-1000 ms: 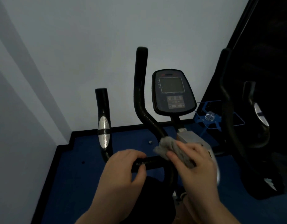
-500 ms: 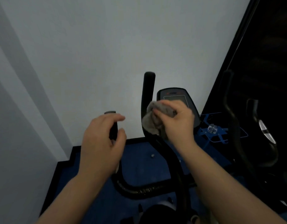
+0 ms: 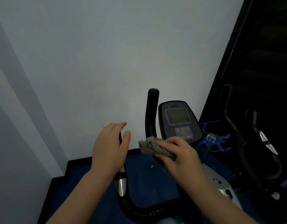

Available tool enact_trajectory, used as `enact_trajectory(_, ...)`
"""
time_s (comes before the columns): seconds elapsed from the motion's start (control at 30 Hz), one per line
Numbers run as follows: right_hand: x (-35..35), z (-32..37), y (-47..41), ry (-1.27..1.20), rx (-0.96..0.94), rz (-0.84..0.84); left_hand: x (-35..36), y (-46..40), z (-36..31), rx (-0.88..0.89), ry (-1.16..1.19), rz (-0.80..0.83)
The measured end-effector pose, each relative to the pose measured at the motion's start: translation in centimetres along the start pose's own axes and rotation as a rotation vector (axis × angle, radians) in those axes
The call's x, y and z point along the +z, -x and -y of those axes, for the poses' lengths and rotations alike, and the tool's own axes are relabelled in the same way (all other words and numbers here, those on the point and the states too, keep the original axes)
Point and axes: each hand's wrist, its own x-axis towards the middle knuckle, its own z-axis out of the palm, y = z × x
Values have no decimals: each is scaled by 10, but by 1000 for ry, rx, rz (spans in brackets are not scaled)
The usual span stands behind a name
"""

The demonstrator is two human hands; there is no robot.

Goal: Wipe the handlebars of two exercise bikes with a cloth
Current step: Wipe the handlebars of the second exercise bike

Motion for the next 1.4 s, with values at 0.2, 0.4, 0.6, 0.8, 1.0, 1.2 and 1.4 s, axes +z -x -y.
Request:
enact_trajectory(0.2, -4, 12, -43, -92, 96, -192, 4, 1, 2, 28, -20, -18)
enact_trajectory(0.4, 20, 19, -27, 34, 34, -121, 1, 0, 3, 35, -39, -7)
enact_trajectory(0.6, -14, 10, -34, -30, 18, -78, 2, 0, 2, 31, -40, -18)
enact_trajectory(0.8, 8, 5, -26, 23, 14, -67, 1, -1, 2, 27, -53, -14)
enact_trajectory(1.0, -31, 17, -65, -22, -35, -164, 2, 0, 1, 17, -26, -31)
enact_trajectory(1.2, -26, 30, -140, 75, -165, -140, -1, -1, 3, 37, -42, -18)
enact_trajectory(1.4, -38, -5, -119, -88, 91, -317, 0, 0, 3, 33, -41, -13)
